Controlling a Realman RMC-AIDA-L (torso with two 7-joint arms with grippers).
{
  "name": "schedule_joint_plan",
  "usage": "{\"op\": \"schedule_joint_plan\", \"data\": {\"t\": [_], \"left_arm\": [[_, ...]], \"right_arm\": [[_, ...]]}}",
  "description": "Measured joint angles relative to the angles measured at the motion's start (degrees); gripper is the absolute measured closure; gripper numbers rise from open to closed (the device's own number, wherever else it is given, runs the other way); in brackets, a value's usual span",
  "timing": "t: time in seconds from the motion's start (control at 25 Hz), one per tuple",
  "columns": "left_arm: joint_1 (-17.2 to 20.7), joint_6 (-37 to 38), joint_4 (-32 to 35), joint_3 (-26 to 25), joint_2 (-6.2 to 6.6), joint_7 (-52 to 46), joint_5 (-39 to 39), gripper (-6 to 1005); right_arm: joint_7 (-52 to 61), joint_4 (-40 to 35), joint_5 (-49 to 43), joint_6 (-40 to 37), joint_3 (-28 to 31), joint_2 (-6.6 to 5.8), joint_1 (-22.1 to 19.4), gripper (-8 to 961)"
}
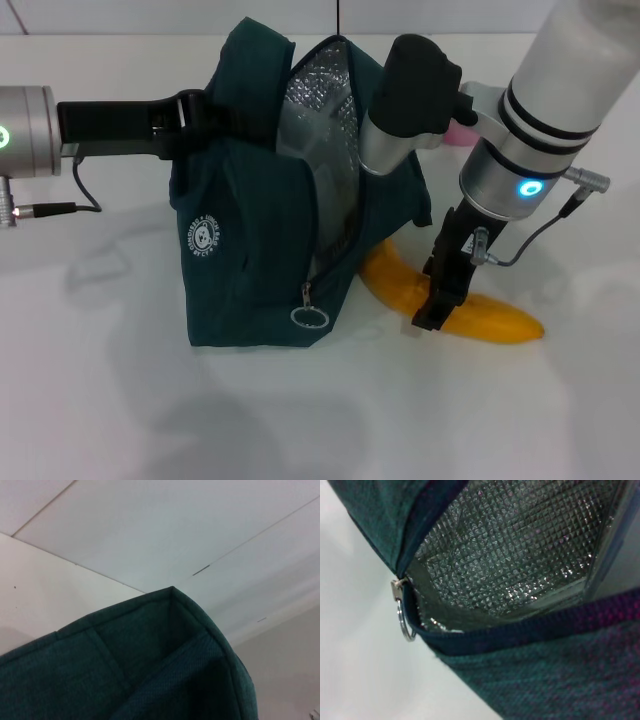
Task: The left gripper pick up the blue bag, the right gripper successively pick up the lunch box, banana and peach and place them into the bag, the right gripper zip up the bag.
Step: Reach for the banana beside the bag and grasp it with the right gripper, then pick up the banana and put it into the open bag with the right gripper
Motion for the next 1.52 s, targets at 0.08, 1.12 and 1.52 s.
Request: {"op": "schedule_joint_plan", "data": {"t": [0.08, 1.12, 1.52], "left_arm": [[0.1, 0.0, 0.0, 0.0, -0.01, 0.0, 0.0, 976], [1.2, 0.3, 0.0, 0.0, -0.11, 0.2, -1.1, 975], [1.8, 0.3, 0.0, 0.0, 0.0, 0.2, -1.5, 975]], "right_arm": [[0.0, 0.0, 0.0, 0.0, -0.1, 0.0, 0.0, 270], [0.9, 4.5, -1.8, -4.1, 8.7, -0.41, 0.3, 539], [1.0, -1.3, -5.3, -8.8, 17.1, -0.8, -5.1, 541]]}}
